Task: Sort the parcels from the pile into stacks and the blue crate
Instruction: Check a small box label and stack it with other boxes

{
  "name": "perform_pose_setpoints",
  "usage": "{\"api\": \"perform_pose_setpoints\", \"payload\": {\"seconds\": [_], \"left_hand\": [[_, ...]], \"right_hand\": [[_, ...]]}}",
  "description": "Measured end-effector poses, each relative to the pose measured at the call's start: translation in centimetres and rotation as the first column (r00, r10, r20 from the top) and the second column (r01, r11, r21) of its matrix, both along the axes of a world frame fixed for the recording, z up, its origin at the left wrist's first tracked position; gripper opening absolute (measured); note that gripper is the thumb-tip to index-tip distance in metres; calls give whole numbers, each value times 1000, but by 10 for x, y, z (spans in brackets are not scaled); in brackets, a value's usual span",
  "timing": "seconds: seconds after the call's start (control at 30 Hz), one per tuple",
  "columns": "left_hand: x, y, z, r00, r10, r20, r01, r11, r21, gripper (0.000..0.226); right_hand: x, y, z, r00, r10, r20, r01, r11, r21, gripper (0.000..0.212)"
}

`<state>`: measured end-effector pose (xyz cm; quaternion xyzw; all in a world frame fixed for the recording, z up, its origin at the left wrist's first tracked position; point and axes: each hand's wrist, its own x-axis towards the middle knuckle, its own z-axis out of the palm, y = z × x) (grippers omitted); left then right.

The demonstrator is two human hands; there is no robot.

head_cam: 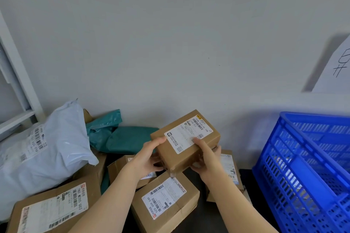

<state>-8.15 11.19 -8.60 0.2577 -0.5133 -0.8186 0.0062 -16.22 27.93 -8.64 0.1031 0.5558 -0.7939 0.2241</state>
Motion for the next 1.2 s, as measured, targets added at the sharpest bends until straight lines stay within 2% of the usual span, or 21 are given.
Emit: {"api": "perform_pose_setpoints", "payload": {"seconds": [0.1, 0.23, 0.4, 0.5, 0.7, 0.83, 0.93, 1.07, 1.2], "left_hand": [[-1, -5, 1, 998, -57, 14, 58, 995, -78, 47], [-1, -7, 7, 991, -121, 60, 129, 980, -149, 59], [-1, 10, 14, 963, -265, 55, 271, 946, -176, 57], [-3, 16, 15, 974, -222, 36, 225, 953, -201, 56], [-6, 18, 16, 989, -136, -53, 122, 970, -210, 38], [-8, 16, 15, 991, -125, -54, 107, 962, -250, 48], [-11, 14, 14, 990, -131, -49, 110, 947, -301, 54], [-12, 12, 13, 990, -124, -64, 97, 942, -322, 45], [-12, 10, 13, 990, -123, -65, 94, 936, -338, 44]], "right_hand": [[-6, 7, 2, 1000, -7, -27, 7, 1000, 5, 81], [-11, 21, 8, 984, 121, -131, -116, 992, 42, 67], [-10, 20, 7, 947, 242, -213, -231, 970, 74, 58], [-8, 20, 9, 933, 272, -236, -260, 962, 81, 60], [-4, 19, 11, 873, 425, -241, -384, 902, 200, 71], [-4, 16, 11, 869, 427, -250, -375, 898, 231, 75], [-4, 15, 12, 875, 407, -262, -352, 906, 234, 66], [-4, 12, 15, 881, 383, -276, -318, 914, 253, 61], [-4, 11, 15, 881, 388, -272, -322, 911, 258, 58]]}}
